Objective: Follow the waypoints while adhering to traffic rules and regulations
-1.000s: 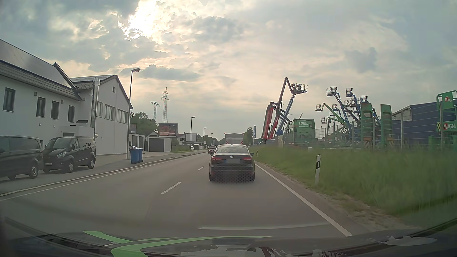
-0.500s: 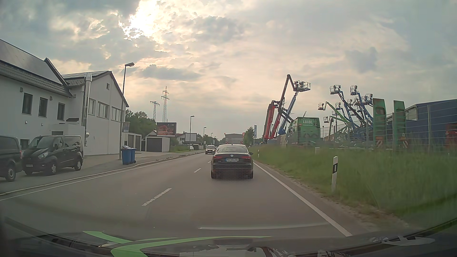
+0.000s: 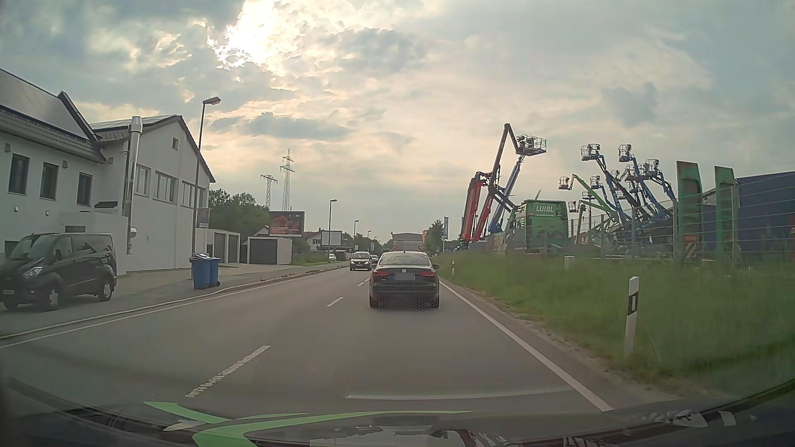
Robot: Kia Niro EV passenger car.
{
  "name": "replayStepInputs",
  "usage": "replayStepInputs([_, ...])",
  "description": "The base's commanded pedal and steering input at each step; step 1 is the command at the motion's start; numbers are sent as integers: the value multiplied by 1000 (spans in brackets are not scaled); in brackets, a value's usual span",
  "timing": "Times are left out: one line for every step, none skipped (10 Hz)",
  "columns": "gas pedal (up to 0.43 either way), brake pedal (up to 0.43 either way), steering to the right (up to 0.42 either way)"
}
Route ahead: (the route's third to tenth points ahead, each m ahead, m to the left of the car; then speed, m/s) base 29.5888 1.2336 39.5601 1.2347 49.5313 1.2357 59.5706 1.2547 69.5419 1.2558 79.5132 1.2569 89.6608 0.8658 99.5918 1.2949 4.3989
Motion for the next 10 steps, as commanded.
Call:
replayStepInputs([197, 0, -3])
replayStepInputs([197, 0, -3])
replayStepInputs([197, 0, -3])
replayStepInputs([197, 0, -3])
replayStepInputs([197, 0, -3])
replayStepInputs([197, 0, -3])
replayStepInputs([197, 0, -3])
replayStepInputs([197, 0, -3])
replayStepInputs([197, 0, -3])
replayStepInputs([197, 0, -3])
